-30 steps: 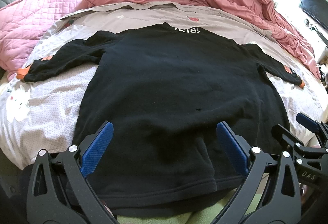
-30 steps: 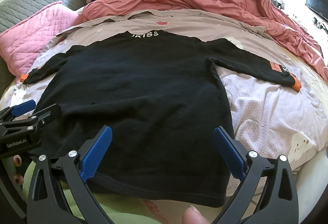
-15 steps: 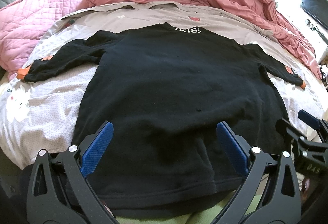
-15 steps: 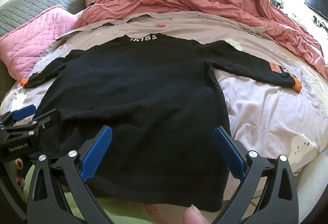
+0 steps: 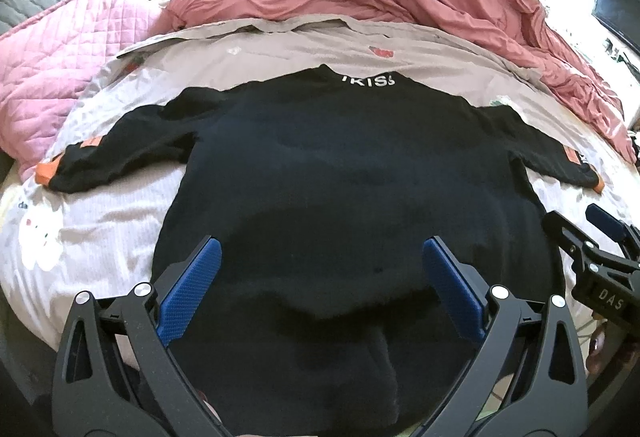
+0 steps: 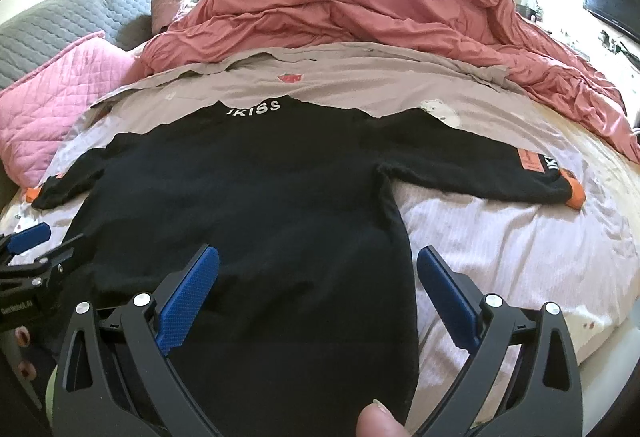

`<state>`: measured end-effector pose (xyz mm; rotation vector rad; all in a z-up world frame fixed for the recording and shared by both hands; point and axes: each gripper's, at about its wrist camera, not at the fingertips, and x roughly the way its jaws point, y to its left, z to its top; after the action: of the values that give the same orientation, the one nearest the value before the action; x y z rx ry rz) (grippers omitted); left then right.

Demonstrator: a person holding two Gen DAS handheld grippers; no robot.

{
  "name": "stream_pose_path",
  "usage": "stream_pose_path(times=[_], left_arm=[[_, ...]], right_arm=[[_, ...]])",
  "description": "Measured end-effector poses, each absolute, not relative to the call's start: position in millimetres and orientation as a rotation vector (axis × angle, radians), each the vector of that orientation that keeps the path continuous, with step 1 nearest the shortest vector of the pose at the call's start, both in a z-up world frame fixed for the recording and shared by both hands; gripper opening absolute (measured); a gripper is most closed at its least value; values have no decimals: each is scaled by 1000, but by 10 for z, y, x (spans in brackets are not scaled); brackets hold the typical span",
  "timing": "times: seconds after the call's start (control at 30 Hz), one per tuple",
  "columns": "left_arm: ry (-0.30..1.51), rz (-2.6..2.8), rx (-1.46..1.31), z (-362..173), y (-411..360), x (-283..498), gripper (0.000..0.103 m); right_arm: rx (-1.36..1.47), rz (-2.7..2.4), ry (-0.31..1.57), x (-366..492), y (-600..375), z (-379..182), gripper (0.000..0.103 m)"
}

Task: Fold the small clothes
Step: 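Move the right tool to the orange sleeve cuff and close on it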

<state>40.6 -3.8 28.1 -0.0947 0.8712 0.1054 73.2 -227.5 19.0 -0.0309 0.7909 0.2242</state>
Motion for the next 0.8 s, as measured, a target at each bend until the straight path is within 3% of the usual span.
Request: stream_pose_path(times=[0.8], left_arm=[[923, 121, -84, 186, -131, 1202, 95]], right_arm=[[68, 72, 759, 1557, -3018, 100, 99]])
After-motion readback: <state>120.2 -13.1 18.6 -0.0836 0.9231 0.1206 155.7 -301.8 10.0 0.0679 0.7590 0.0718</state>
